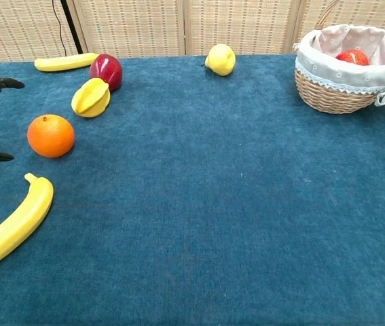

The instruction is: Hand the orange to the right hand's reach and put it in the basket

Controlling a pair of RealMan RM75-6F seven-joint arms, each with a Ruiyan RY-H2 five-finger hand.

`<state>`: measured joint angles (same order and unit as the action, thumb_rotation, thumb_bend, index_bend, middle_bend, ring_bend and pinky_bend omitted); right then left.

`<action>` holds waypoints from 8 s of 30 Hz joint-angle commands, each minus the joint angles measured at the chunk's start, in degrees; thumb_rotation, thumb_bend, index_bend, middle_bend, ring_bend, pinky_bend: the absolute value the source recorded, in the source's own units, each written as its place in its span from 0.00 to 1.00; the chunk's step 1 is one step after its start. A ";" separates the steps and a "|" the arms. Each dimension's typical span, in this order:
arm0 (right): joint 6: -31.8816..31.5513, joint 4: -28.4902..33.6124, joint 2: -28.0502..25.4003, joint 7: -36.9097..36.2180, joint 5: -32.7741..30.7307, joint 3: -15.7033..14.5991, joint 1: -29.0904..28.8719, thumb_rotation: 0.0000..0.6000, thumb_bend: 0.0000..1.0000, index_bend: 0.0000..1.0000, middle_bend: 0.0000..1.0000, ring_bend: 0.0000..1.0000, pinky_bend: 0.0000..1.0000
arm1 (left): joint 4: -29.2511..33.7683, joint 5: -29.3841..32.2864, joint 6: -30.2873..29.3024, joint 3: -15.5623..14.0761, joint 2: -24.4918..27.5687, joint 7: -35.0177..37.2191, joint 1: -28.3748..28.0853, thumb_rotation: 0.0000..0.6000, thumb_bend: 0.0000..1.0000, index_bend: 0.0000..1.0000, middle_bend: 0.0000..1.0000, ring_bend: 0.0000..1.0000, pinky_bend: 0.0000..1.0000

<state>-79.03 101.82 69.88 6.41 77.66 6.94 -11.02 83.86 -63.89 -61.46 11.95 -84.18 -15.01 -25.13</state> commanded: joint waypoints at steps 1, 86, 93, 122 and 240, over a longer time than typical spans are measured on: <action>-0.04 -0.03 -0.08 -0.10 0.04 -0.02 0.06 1.00 0.00 0.11 0.00 0.00 0.00 | -2.27 -0.15 1.01 0.40 -2.63 0.47 -1.83 1.00 0.00 0.00 0.00 0.00 0.00; -4.46 3.63 -3.57 -7.50 10.31 -2.89 2.82 1.00 0.00 0.15 0.00 0.00 0.00 | -16.13 15.37 12.86 11.22 -32.57 -16.27 -34.02 1.00 0.10 0.47 0.31 0.24 0.32; -4.12 3.73 -3.40 -7.24 10.25 -2.92 2.69 1.00 0.00 0.15 0.00 0.00 0.00 | -8.60 20.96 11.49 10.19 -27.50 -22.34 -34.51 1.00 0.01 0.10 0.02 0.00 0.06; -1.02 0.43 0.74 -2.90 4.69 -1.09 0.89 1.00 0.00 0.00 0.00 0.00 0.00 | 32.68 0.14 -18.60 -10.65 11.16 -15.88 -8.36 1.00 0.00 0.00 0.00 0.00 0.05; 29.61 -42.33 15.45 14.69 -6.73 12.07 -43.06 1.00 0.21 0.75 0.64 0.74 0.83 | 24.98 -5.84 -14.79 -10.17 16.72 -2.01 13.66 1.00 0.00 0.00 0.00 0.00 0.05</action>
<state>-49.47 60.93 86.22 21.21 69.46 20.24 -53.77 108.84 -69.72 -76.26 1.79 -67.46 -17.01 -11.46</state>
